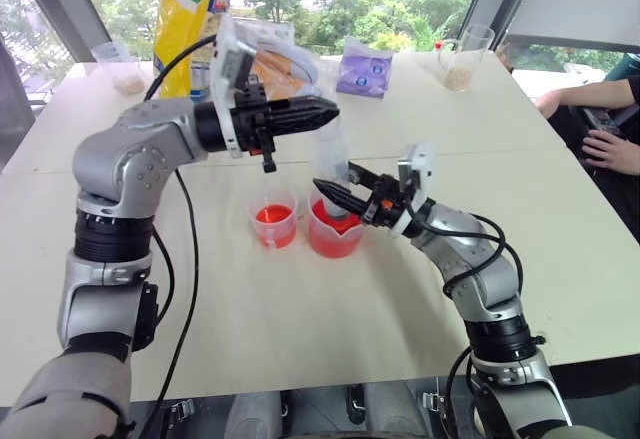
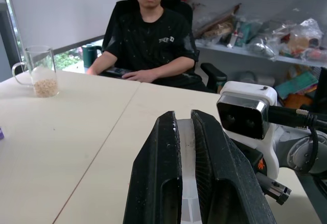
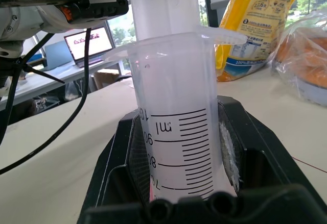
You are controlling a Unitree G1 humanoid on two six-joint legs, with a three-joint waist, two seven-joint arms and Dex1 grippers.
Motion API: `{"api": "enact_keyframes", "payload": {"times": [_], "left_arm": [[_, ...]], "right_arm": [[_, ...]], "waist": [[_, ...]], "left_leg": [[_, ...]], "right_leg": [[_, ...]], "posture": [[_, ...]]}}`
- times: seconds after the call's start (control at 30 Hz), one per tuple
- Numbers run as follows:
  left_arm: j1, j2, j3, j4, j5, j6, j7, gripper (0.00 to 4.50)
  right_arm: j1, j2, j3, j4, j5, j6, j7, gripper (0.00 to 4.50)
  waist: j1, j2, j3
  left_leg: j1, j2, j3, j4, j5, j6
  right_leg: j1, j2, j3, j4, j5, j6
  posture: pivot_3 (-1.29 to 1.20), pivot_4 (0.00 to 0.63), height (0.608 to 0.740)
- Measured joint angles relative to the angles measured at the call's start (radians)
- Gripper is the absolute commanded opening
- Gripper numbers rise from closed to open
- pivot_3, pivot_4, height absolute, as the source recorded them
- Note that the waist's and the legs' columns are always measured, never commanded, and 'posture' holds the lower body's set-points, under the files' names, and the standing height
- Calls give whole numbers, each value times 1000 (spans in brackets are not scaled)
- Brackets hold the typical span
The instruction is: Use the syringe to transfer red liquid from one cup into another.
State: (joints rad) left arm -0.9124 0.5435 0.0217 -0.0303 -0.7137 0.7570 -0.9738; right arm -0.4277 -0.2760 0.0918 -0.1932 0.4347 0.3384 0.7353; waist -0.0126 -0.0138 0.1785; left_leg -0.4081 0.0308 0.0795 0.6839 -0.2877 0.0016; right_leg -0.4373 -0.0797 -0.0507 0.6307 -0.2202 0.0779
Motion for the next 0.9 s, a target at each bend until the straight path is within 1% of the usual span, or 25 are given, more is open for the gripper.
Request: {"api": "enact_keyframes", "payload": {"times": [0.1, 0.13, 0.17, 0.2, 0.23, 0.37, 0.57, 0.73, 0.9], "left_arm": [[1, 9, 22, -16, 0, -1, 13, 2625], [6, 11, 25, -20, 0, 0, 13, 3191], [13, 13, 25, -24, 0, 0, 13, 3607], [21, 17, 25, -31, 0, 0, 11, 4198], [36, 25, 25, -38, -1, 0, 7, 4473], [78, 69, 50, -59, -19, 1, -20, 4473], [85, 146, 156, -57, -69, 23, -18, 4473], [83, 218, 234, -41, -104, 43, -6, 4473], [68, 255, 290, -14, -139, 64, 15, 4473]], "right_arm": [[-13, -16, -4, 2, 0, 8, -2, 1470], [-21, -18, -7, 2, 1, 10, -3, 1470], [-32, -19, -13, 1, 3, 12, -4, 1470], [-40, -20, -19, 1, 4, 15, -4, 1470], [-49, -24, -25, 1, 6, 21, -6, 1470], [-54, -34, -44, -15, 23, 44, -18, 1470], [-90, -37, -58, -41, 64, 96, -33, 1470], [-258, -14, -84, -62, 156, 171, -61, 1470], [-385, 81, -74, 1, 202, 185, -61, 1470]], "waist": [[0, 0, 0], [0, 0, 0], [0, 0, 0], [0, 0, 0], [-1, 0, 0], [-1, 0, 0], [-2, 0, 0], [-3, 0, 0], [-2, 0, 0]], "left_leg": [[0, 0, 0, 0, 0, 0], [0, 0, 0, 0, 0, 0], [0, 0, 0, 0, 0, 0], [0, 0, 0, 0, 0, 0], [0, 0, 0, 0, 0, 0], [0, 0, 0, 0, 0, 0], [0, 0, 0, 0, 0, 0], [0, 1, 0, 0, 1, -1], [0, 1, 0, 0, 0, -1]], "right_leg": [[0, 0, 0, 0, 0, 0], [0, 0, 0, 0, 0, 0], [0, 0, 0, 0, 0, 0], [0, 0, 0, 0, 0, 0], [0, 0, 0, 0, 0, 0], [0, 0, 0, 0, 0, 0], [0, 0, 0, 0, 0, 0], [-1, 0, 0, 1, 0, 0], [0, 0, 0, 1, 0, 0]], "posture": [[0, 150, 740], [0, 150, 740], [0, 150, 740], [0, 150, 740], [0, 150, 740], [0, 150, 740], [0, 150, 740], [0, 150, 740], [0, 150, 740]]}}
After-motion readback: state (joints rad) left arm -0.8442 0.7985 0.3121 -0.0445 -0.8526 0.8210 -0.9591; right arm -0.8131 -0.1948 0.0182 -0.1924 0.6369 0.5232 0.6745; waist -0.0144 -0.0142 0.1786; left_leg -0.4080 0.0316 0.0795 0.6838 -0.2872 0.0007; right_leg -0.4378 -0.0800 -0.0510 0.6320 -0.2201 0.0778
